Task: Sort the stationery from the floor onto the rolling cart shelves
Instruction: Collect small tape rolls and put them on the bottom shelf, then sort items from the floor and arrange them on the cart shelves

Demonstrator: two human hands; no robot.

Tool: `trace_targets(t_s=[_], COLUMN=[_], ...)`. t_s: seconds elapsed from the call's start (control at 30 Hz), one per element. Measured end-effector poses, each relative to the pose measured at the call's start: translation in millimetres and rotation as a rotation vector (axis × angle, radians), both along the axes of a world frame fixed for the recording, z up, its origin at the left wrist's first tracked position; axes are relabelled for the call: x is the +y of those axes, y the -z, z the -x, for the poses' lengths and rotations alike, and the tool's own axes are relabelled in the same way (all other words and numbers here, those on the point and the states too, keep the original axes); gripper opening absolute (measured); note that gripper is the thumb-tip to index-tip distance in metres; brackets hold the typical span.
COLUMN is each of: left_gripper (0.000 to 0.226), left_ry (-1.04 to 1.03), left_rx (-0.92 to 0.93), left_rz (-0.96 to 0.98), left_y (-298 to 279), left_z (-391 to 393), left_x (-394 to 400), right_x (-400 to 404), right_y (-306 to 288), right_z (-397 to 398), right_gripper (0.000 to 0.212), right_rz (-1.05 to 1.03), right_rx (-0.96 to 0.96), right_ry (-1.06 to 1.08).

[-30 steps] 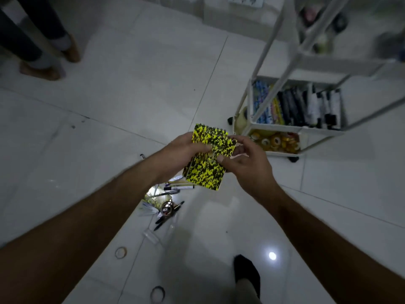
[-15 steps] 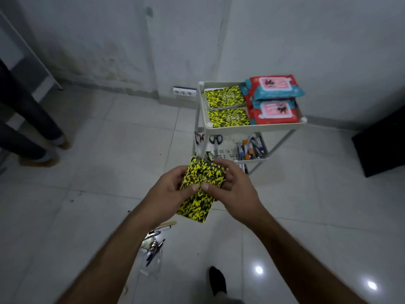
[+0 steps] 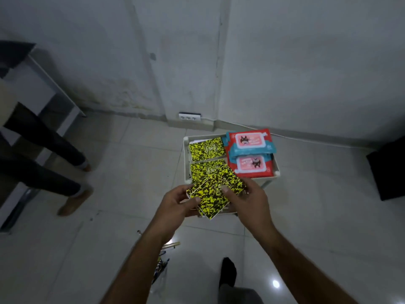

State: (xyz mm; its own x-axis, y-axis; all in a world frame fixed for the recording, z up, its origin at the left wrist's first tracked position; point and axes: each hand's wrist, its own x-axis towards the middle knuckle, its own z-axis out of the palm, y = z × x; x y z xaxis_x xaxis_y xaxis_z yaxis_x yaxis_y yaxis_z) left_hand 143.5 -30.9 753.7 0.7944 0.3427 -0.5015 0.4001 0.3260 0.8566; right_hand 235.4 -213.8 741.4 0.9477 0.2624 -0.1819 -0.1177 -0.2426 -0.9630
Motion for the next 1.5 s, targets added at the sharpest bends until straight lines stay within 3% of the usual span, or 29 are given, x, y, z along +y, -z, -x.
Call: trace_targets(t_s=[0.2, 0.43, 0.53, 0.67, 0.8, 0.97, 1.07, 1.27, 1.4, 1.5], left_gripper=[0.037, 0.040, 0.045, 0.021, 0.042, 0.053, 0.060, 0.120, 0.110, 0.104], left_ry=[0.004, 0.313, 0.554, 0.844, 0.974, 1.002, 1.011, 1.071, 1.012, 0.945], left_rx=[0.044, 0.145, 0.143, 0.185, 0.220, 0.197, 0.123, 0.105, 0.028, 0.006], left_rz=[-0.208, -0.498, -0.735, -0.965, -1.095, -1.099, -1.091, -1.145, -1.270, -1.322], left_y=[17, 40, 45, 39, 43, 50, 49, 43, 37, 36], left_z=[-51, -112, -130, -139, -142, -144, -144, -150, -163, -176], left_x=[20, 73, 84, 81, 75, 81, 84, 95, 100, 104], right_x=[18, 49, 56, 58, 65, 70, 70, 69, 79, 93], right_y=[25, 42, 47, 49, 46, 34, 29, 22, 12, 19], right_z=[-44, -65, -69, -74, -75, -73, -75, -89, -98, -103], right_gripper=[0.035, 0.036, 0.033, 0.038, 0.044, 0.040, 0.034, 0.029, 0.027, 0.027], right_rz=[0.219, 0.418, 0.535, 0.723, 0.835, 0.983, 0.901, 0.362, 0.197, 0.277], right_rx=[0.040, 0.001, -0.026, 0.007, 0.003, -0.067, -0.041, 0.176, 0.249, 0.154], right_ry=[0.034, 0.092, 0.086, 0.022, 0.013, -0.048, -0.026, 0.117, 0.196, 0.234])
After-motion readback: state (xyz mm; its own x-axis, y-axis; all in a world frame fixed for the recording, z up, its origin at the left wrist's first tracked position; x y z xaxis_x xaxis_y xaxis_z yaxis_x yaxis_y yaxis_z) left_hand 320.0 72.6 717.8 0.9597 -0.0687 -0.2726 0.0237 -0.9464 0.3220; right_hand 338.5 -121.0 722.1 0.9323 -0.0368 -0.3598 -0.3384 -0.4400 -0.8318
